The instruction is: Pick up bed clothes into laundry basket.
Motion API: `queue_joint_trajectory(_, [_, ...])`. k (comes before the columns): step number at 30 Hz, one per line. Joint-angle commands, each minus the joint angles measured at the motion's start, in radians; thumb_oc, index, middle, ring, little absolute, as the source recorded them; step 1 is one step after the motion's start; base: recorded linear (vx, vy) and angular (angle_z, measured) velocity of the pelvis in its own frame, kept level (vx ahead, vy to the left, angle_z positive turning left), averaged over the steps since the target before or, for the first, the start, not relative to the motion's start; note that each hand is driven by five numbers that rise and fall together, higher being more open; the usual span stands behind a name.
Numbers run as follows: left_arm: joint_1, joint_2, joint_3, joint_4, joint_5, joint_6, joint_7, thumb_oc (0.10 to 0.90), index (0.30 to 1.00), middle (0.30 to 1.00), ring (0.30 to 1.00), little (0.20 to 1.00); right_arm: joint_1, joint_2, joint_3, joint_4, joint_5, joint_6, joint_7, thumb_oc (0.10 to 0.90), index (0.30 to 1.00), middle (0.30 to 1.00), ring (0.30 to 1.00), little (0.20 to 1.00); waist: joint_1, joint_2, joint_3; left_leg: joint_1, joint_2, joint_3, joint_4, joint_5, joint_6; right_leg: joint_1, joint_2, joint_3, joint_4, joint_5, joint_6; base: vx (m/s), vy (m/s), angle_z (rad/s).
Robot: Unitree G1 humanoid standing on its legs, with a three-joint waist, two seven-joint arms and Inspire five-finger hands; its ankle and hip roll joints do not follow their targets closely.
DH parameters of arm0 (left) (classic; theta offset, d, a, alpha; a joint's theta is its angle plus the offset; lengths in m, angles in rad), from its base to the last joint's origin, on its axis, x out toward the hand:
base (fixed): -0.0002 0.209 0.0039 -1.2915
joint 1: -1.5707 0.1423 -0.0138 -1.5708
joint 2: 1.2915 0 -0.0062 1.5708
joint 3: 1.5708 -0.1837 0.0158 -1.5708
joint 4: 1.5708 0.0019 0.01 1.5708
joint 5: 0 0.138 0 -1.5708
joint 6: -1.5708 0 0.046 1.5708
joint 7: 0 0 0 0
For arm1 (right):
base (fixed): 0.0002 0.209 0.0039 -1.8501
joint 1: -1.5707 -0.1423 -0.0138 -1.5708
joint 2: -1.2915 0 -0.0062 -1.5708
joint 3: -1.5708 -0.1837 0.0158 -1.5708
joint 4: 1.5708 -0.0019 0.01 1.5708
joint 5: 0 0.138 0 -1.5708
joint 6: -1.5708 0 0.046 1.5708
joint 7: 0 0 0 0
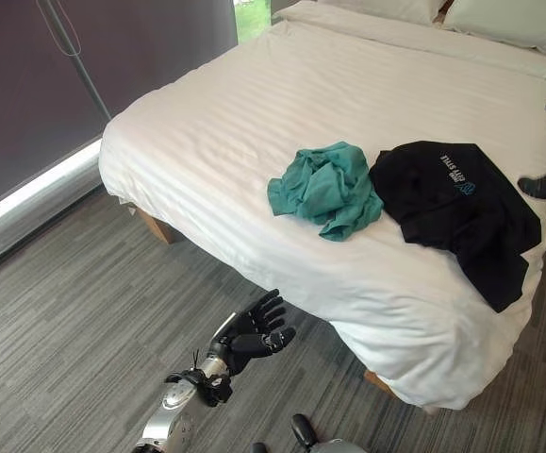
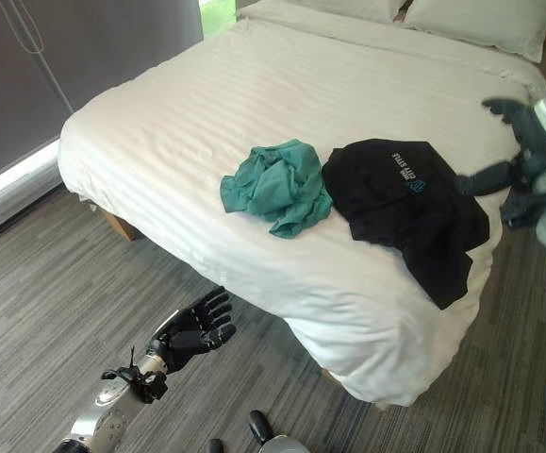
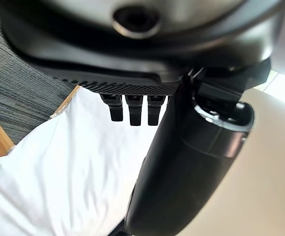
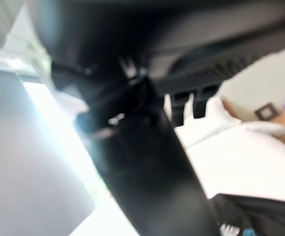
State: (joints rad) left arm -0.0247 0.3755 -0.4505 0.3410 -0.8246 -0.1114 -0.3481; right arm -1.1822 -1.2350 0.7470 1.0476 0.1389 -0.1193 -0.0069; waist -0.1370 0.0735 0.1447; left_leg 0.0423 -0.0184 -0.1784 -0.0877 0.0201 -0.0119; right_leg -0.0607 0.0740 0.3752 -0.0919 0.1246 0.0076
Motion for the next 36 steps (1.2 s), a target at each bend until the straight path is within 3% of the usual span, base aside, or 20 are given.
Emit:
queue_joint_trajectory(1, [-0.023,0.116,-0.030,-0.170,-0.037,-0.041,-0.077,0.800,0.900,0.900,0.900,0.900,-0.337,-0.052,0.148,0.177,-0.096,0.009,-0.045,0.800,0.900,0.900,0.900,0.900,0.056,-0.070,-0.052,-0.049,0.001,-0.022,0.000,-0.010,-0.031,-0.041,-0.052,0.034,0.035,-0.062,0.112,-0.05,-0.131,0.23])
queue_joint_trajectory(7, [0.044,0.144,-0.018,-0.190,-0.046,-0.021,-0.095,0.800,0.900,0.900,0.900,0.900,-0.505,-0.047,0.264,0.269,-0.102,0.030,-0.048,0.800,0.900,0.900,0.900,0.900,0.061,-0.028,-0.032,-0.087,0.005,-0.049,0.000,0.013,-0.044,-0.064,-0.052,0.004,0.046,-0.077,0.099,-0.01,-0.083,0.20])
queue_joint_trajectory(12, [0.075,0.158,0.001,-0.201,-0.057,-0.021,-0.084,0.800,0.900,0.900,0.900,0.900,-0.488,-0.061,0.221,0.275,-0.034,0.028,-0.054,0.800,0.900,0.900,0.900,0.900,0.069,0.006,-0.004,-0.117,0.006,-0.065,0.000,0.032,-0.052,-0.105,-0.043,-0.012,0.080,-0.090,0.090,-0.04,-0.083,0.15])
queue_joint_trajectory(14, [0.073,0.174,0.006,-0.222,-0.059,-0.030,-0.071,0.800,0.900,0.900,0.900,0.900,-0.465,-0.067,0.209,0.294,-0.013,0.030,-0.049,0.800,0.900,0.900,0.900,0.900,0.077,0.029,0.034,-0.151,0.001,-0.071,0.002,0.050,-0.057,-0.148,-0.035,-0.017,0.111,-0.095,0.083,-0.12,-0.089,0.12])
queue_joint_trajectory(18, [0.074,0.193,0.025,-0.269,-0.062,-0.042,-0.056,0.800,0.900,0.900,0.900,0.900,-0.307,-0.080,0.038,0.340,0.080,0.038,-0.054,0.800,0.900,0.900,0.900,0.900,0.083,0.078,0.088,-0.202,-0.010,-0.082,0.014,0.068,-0.063,-0.216,-0.029,-0.021,0.156,-0.105,0.076,-0.09,-0.046,0.09])
queue_joint_trajectory(19, [0.075,0.195,0.024,-0.270,-0.062,-0.042,-0.056,0.800,0.900,0.900,0.900,0.900,-0.299,-0.081,0.030,0.338,0.079,0.038,-0.055,0.800,0.900,0.900,0.900,0.900,0.084,0.075,0.087,-0.202,-0.010,-0.082,0.014,0.068,-0.063,-0.217,-0.029,-0.021,0.156,-0.105,0.076,-0.08,-0.022,0.12])
queue_joint_trajectory(20, [0.088,0.201,0.043,-0.288,-0.063,-0.044,-0.051,0.800,0.900,0.900,0.900,0.900,-0.173,-0.065,-0.073,0.358,0.106,0.041,-0.044,0.800,0.900,0.900,0.900,0.900,0.084,0.105,0.121,-0.218,-0.016,-0.077,0.021,0.072,-0.064,-0.243,-0.025,-0.009,0.177,-0.107,0.074,-0.06,-0.013,0.08])
queue_joint_trajectory(22, [0.103,0.205,0.057,-0.290,-0.055,-0.043,-0.044,0.800,0.900,0.900,0.900,0.900,-0.075,-0.040,-0.139,0.381,0.101,0.048,-0.034,0.800,0.900,0.900,0.900,0.900,0.086,0.131,0.151,-0.236,-0.026,-0.072,0.030,0.077,-0.065,-0.271,-0.024,-0.002,0.194,-0.109,0.072,-0.06,-0.006,0.02])
queue_joint_trajectory(23, [0.104,0.209,0.057,-0.290,-0.054,-0.042,-0.044,0.800,0.900,0.900,0.900,0.900,-0.060,-0.040,-0.154,0.377,0.099,0.048,-0.036,0.800,0.900,0.900,0.900,0.900,0.088,0.127,0.149,-0.237,-0.026,-0.072,0.031,0.076,-0.065,-0.273,-0.023,-0.002,0.196,-0.110,0.072,-0.06,0.011,-0.05])
queue_joint_trajectory(26, [0.108,0.196,0.077,-0.298,-0.016,-0.050,-0.023,0.800,0.900,0.900,0.900,0.900,0.166,0.025,-0.343,0.403,0.149,0.053,-0.038,0.800,0.900,0.900,0.900,0.900,0.085,0.185,0.205,-0.274,-0.041,-0.066,0.040,0.083,-0.066,-0.332,-0.019,0.014,0.239,-0.123,0.068,-0.07,0.012,-0.13])
queue_joint_trajectory(31, [0.092,0.167,0.053,-0.286,0.000,-0.050,-0.019,0.800,0.900,0.900,0.900,0.900,0.309,0.065,-0.429,0.397,0.142,0.049,-0.024,0.800,0.900,0.900,0.900,0.900,0.086,0.212,0.228,-0.292,-0.052,-0.065,0.033,0.092,-0.070,-0.360,-0.020,0.026,0.257,-0.129,0.064,-0.02,0.004,-0.03])
queue_joint_trajectory(36, [0.057,0.170,0.031,-0.282,-0.016,-0.056,-0.008,0.800,0.900,0.900,0.900,0.900,0.276,0.035,-0.424,0.397,0.167,0.041,-0.030,0.800,0.900,0.900,0.900,0.900,0.082,0.214,0.226,-0.279,-0.054,-0.059,0.024,0.086,-0.069,-0.347,-0.020,0.032,0.248,-0.128,0.064,0.00,0.004,0.02])
